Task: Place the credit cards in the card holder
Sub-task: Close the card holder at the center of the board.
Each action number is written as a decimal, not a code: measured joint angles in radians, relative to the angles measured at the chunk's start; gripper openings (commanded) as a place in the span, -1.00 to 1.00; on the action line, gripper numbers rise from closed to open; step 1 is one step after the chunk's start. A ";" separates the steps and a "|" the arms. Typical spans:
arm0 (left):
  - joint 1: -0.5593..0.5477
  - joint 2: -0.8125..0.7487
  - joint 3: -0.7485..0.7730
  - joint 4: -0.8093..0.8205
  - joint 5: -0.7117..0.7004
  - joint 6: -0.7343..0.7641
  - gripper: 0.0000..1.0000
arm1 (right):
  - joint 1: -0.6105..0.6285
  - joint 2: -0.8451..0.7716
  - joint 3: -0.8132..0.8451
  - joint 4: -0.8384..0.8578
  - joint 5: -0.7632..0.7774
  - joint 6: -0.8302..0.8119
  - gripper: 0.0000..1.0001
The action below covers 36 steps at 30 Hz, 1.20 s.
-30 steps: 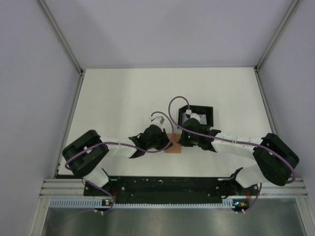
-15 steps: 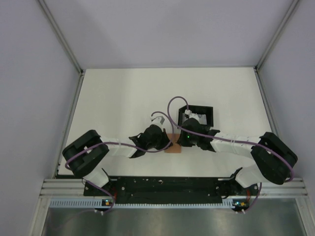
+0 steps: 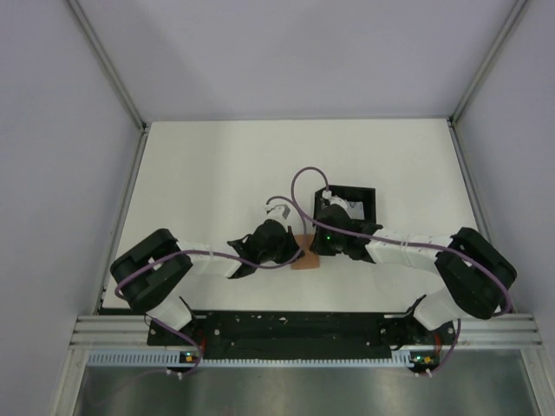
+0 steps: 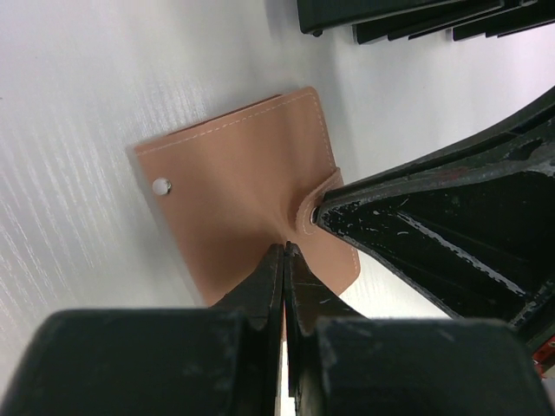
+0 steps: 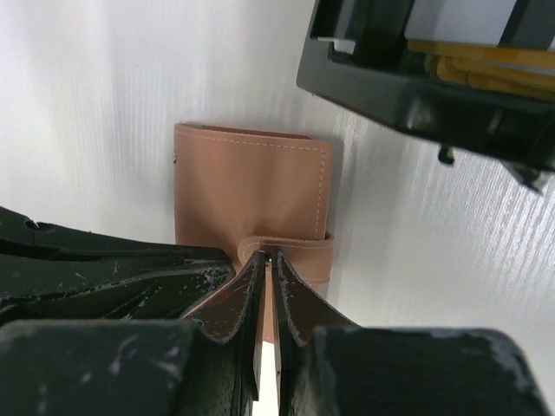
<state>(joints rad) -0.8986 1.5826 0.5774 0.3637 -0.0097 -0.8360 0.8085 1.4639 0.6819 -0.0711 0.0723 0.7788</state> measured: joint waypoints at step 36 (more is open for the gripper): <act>-0.004 -0.030 -0.002 -0.039 -0.067 0.002 -0.58 | 0.037 0.146 0.190 -0.122 0.106 -0.047 -0.85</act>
<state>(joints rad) -0.9024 1.5524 0.5758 0.3252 -0.0765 -0.8345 0.8459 1.6104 0.8715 -0.1928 0.1783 0.7319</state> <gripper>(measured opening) 0.106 0.061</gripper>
